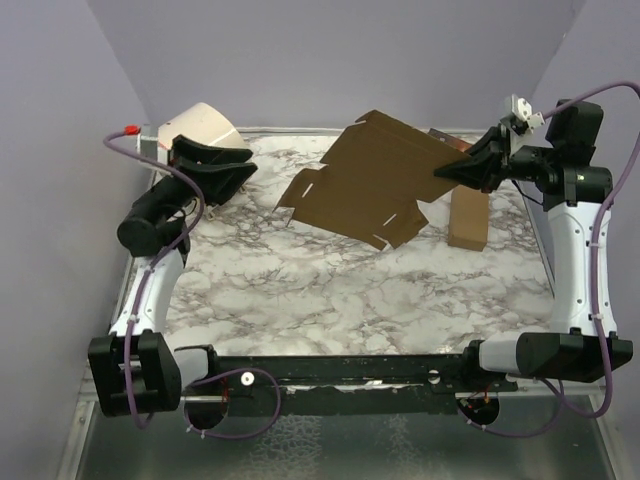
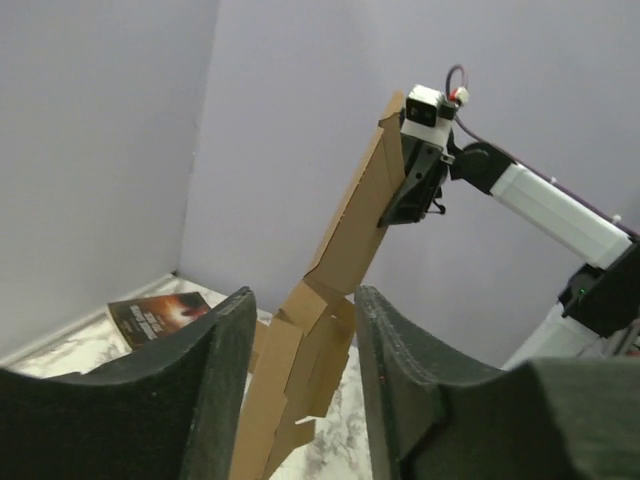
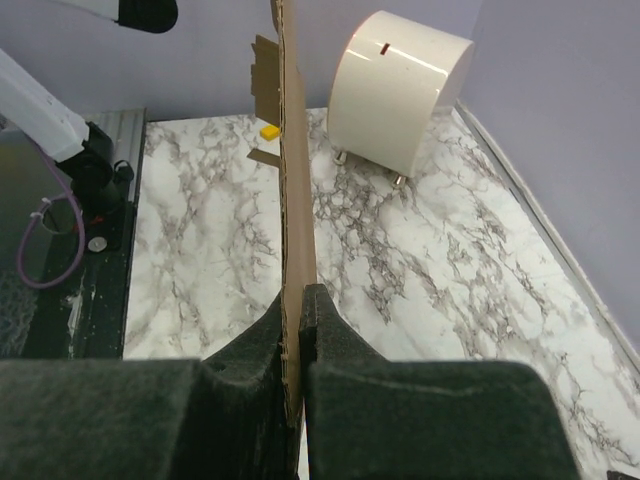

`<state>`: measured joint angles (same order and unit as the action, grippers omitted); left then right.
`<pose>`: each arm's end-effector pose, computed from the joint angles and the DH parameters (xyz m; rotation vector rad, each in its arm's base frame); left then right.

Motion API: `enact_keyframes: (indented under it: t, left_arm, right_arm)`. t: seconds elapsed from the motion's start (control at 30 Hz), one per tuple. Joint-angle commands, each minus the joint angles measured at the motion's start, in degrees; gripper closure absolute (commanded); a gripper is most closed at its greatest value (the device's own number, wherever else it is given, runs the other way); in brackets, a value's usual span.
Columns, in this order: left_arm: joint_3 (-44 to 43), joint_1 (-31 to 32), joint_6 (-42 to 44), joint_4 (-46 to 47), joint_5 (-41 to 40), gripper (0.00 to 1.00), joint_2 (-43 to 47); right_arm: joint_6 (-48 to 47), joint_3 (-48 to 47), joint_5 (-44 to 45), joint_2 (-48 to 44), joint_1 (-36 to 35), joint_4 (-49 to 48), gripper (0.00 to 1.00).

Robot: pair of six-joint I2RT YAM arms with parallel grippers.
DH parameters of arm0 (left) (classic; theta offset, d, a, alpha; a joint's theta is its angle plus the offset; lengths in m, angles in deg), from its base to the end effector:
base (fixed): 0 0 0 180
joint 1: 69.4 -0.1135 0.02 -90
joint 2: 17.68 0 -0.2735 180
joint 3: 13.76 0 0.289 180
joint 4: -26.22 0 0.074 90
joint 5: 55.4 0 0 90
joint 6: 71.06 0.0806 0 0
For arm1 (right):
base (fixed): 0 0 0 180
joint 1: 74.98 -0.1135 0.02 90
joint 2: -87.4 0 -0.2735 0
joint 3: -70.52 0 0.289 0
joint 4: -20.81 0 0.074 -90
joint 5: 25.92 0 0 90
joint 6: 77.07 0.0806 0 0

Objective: Fold the paper box

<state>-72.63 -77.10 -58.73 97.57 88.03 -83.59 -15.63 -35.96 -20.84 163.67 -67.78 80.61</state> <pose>0.2545 -0.0309 0.4377 0.4250 1.0042 -1.3172 0.2833 0.0451 0.4845 -1.0777 1.3441 1.0524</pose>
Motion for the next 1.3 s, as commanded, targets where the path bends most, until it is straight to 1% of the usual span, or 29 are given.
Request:
enact_keyframes:
  t: [0.0,0.2,0.27,0.37,0.47,0.57,0.63,0.7,0.87,1.13,1.27]
  left_arm:
    - [-8.2,7.6,13.3,-14.2,7.2,0.58,-3.0]
    - [-17.2,16.2,39.7,-47.8,7.3,0.59,-4.2]
    - [-19.3,17.7,46.6,-55.0,7.2,0.58,-4.7]
    - [-21.7,18.5,53.5,-62.4,7.6,0.59,-6.2]
    - [-22.4,18.7,58.4,-64.7,10.3,0.62,-7.3]
    - [-22.9,18.7,64.7,-67.6,12.5,0.62,-7.6]
    - [-23.0,18.6,67.2,-68.1,14.8,0.62,-7.9]
    - [-22.8,18.6,67.1,-66.4,16.9,0.62,-8.4]
    - [-20.6,18.6,60.6,-56.5,20.2,0.61,-8.4]
    - [-19.9,18.7,53.0,-45.9,23.6,0.58,-8.9]
    - [-20.0,19.6,51.6,-44.0,24.3,0.54,-9.4]
  right_arm:
    - [-6.2,0.9,0.0,-2.5,0.0,4.1,0.99]
    - [-12.4,0.9,-0.1,-3.2,-0.8,8.9,0.99]
    - [-13.9,1.0,-0.1,-3.4,-1.0,10.1,0.99]
    - [-15.9,1.1,0.0,-3.6,-1.4,11.8,0.99]
    - [-17.1,1.1,0.0,-3.5,-1.7,12.7,0.99]
    - [-17.4,1.1,-0.2,-3.6,-1.8,13.0,0.99]
    - [-17.5,1.1,-0.2,-3.7,-1.9,13.1,0.99]
    - [-17.7,1.2,-0.1,-3.7,-2.0,13.3,0.99]
    - [-18.3,1.3,-0.1,-3.6,-2.1,13.7,0.99]
    - [-19.4,1.5,0.0,-3.7,-2.1,14.6,0.99]
    - [-19.3,1.2,-0.3,-3.7,-2.2,14.7,0.99]
